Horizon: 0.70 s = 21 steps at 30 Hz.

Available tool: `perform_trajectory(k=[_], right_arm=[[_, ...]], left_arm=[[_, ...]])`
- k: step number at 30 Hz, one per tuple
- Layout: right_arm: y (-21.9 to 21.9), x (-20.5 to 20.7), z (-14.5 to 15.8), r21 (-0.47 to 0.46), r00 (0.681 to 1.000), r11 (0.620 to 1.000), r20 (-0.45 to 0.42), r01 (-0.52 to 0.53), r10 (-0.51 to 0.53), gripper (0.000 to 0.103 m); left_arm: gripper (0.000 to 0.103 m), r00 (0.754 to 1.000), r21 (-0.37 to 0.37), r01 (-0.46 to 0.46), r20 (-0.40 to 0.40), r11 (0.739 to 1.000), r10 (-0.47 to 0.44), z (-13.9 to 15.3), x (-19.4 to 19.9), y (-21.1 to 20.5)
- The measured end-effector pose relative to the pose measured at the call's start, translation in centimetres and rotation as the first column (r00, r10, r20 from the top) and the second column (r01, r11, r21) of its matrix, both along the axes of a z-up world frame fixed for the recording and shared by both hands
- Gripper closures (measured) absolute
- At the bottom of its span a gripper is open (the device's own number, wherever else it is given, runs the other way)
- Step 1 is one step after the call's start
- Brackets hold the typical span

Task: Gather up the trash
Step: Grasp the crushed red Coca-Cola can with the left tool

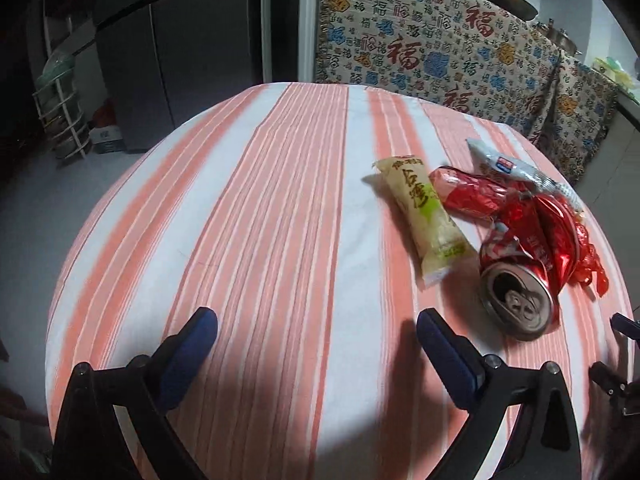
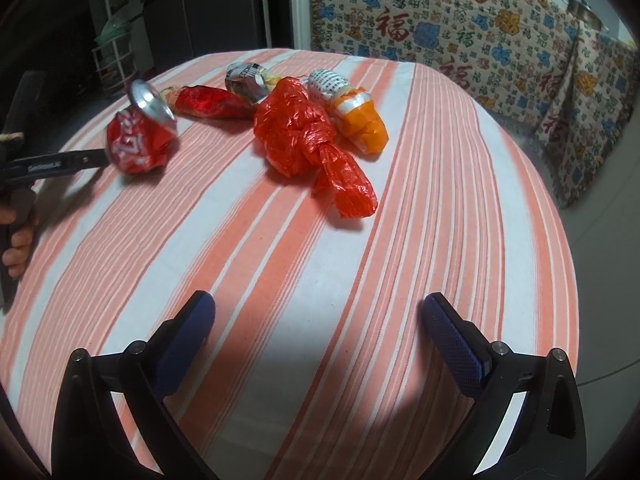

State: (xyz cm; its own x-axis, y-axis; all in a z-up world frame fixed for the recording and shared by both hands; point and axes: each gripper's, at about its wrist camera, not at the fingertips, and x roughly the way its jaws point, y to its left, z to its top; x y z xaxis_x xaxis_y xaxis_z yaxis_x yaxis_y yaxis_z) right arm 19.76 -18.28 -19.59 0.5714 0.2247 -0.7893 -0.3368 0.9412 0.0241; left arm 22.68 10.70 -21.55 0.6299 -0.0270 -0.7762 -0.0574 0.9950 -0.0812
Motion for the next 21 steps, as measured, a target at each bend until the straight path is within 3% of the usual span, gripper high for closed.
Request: perform_trajectory(k=[3,6,11,16,21], right_arm=[[-0.1,0.1,0.0,0.000,1.000,1.000,0.000,0.000,0.000,0.000],[0.0,0.1,0.0,0.002,1.000,1.000,0.000,-0.001,0.001,0.000],[0.0,0.1,-0.1,0.001,1.000,1.000,0.000,0.000,0.000,0.000],[0.0,0.1,-0.1,0.002,1.000,1.000,0.000,-0.001,0.001,0.000],[0.0,0.0,-0.1,0.002,1.000,1.000,0.002,-0.004,0.004,0.000]], left_arm=[[0.001,0.994,-0.075,0.090,0.061,0.993,-0.086,1.0,-1.2,-1.3],[0.001,0.983,-0.085,0.149,0.119,0.985,-0.138,2.0,-3.2,-3.0],[0.001,0.968,-0.089,0.221,0.139,0.971,-0.207,3.7,-4.1,-7.1],[0.001,0.985,-0.121,0.138,0.116,0.983,-0.124,4.7,0.6,-11.1],[0.003,1.000,-0.063,0.014,0.016,0.998,-0.013,2.6,3.2,-12.6]])
